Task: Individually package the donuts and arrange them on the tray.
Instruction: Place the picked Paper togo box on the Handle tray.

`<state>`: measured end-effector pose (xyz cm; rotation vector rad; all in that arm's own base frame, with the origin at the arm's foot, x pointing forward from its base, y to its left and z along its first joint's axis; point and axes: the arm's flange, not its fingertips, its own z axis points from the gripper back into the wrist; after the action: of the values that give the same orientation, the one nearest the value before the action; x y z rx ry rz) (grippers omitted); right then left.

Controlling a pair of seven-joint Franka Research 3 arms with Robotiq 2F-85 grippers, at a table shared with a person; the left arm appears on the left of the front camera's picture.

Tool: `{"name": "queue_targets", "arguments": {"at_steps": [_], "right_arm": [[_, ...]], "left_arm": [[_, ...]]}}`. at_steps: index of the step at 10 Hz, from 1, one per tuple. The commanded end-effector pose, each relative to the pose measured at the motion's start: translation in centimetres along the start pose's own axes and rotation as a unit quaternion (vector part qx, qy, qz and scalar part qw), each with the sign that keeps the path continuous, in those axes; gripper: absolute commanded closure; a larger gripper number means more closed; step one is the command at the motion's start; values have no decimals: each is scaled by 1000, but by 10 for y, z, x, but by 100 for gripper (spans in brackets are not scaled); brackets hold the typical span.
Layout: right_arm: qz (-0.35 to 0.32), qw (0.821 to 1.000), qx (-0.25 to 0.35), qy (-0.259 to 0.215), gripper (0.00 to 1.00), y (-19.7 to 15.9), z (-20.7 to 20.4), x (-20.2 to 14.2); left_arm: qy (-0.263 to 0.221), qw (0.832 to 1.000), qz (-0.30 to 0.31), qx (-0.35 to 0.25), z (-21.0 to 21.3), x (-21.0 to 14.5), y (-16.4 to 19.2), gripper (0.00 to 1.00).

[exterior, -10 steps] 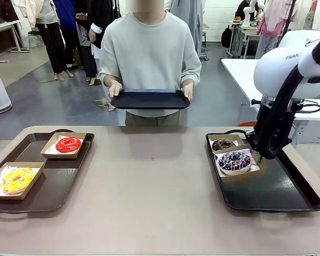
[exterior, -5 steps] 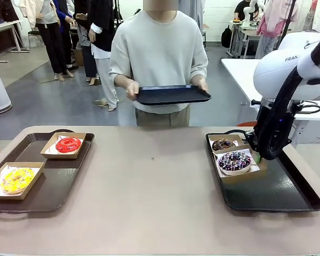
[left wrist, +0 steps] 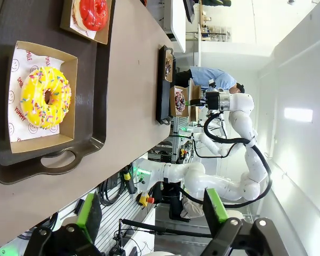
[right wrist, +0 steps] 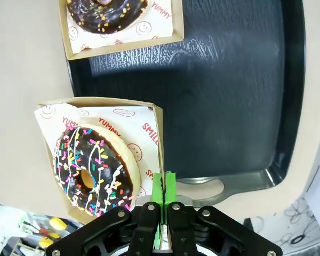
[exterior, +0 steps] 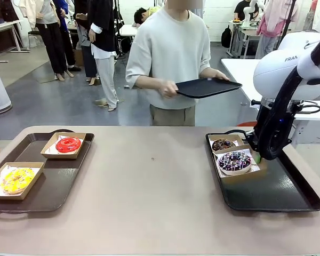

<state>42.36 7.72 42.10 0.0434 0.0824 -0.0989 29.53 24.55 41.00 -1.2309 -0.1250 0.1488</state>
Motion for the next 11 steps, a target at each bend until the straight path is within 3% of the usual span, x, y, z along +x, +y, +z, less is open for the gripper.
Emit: {"name": "queue_targets", "arguments": {"at_steps": [1, 11], "right_arm": [[20, 1000, -11, -18, 99, -14, -5, -2], [24, 998, -8, -54, 99, -67, -50, -1]], "left_arm": [[-2, 1000, -2, -1, 1, -2, -2, 0], [-2, 1000, -2, -1, 1, -2, -2, 0]]}}
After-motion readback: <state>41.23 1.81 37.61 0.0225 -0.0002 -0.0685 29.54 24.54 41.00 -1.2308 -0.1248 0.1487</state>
